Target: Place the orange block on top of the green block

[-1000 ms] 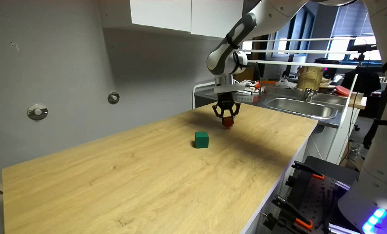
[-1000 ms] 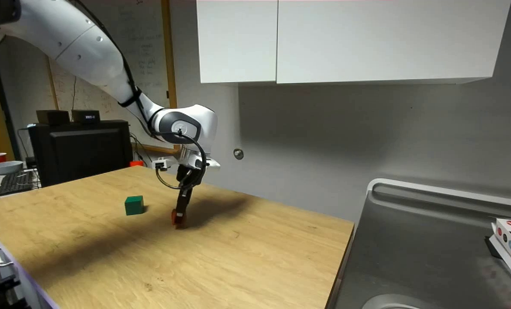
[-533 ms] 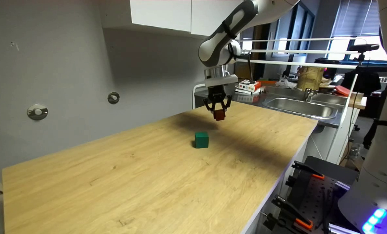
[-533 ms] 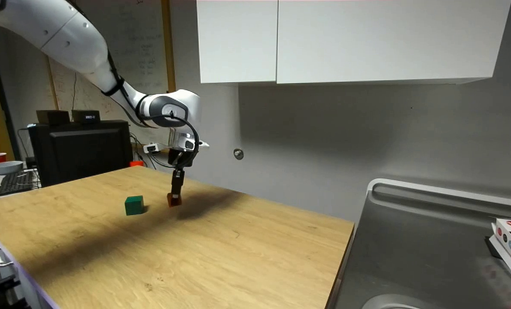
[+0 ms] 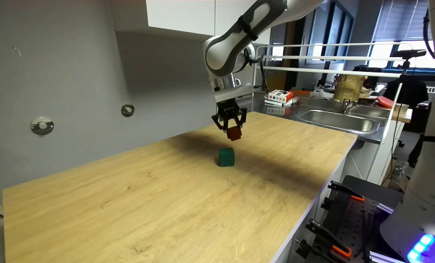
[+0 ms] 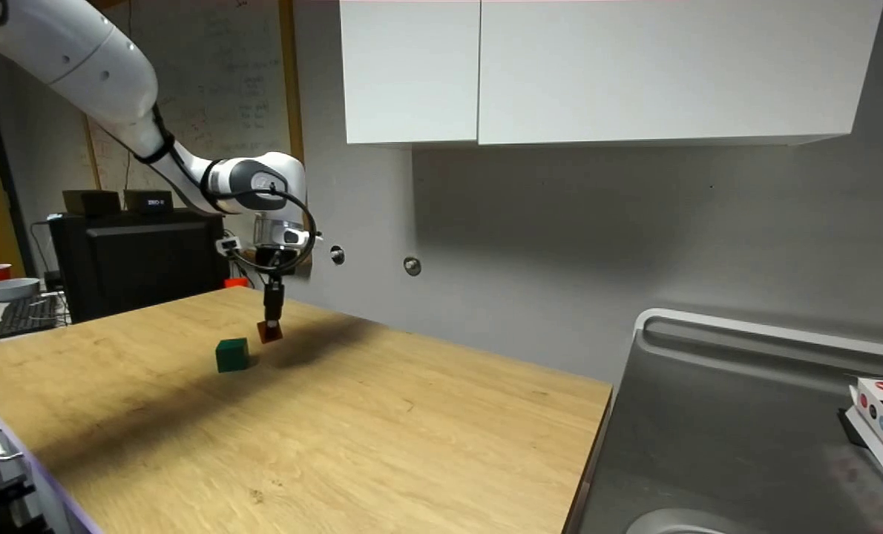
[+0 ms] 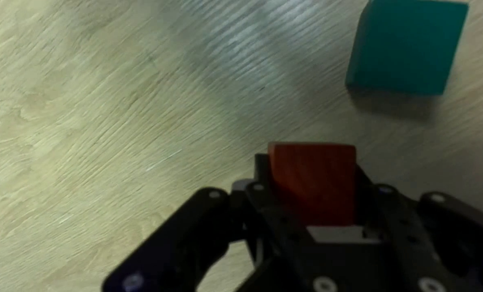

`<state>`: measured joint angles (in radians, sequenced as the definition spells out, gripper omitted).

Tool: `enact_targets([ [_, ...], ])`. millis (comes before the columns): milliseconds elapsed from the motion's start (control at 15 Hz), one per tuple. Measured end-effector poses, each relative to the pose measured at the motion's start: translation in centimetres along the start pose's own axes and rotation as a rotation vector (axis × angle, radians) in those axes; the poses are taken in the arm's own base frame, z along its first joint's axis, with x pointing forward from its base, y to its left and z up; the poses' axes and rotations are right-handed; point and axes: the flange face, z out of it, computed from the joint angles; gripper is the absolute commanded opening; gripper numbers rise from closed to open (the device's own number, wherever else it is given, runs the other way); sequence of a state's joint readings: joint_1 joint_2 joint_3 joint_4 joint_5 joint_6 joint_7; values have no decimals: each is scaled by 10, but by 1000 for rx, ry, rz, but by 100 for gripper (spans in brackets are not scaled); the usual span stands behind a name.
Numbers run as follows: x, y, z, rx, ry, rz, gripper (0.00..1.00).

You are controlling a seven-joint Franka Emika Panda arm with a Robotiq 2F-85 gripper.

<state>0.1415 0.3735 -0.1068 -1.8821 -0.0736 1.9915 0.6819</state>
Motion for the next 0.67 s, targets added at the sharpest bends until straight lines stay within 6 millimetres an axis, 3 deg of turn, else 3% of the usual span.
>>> enact_targets([
  [333, -42, -45, -3, -40, 9, -92, 19],
  [667, -63, -64, 1, -50, -12, -136, 19],
])
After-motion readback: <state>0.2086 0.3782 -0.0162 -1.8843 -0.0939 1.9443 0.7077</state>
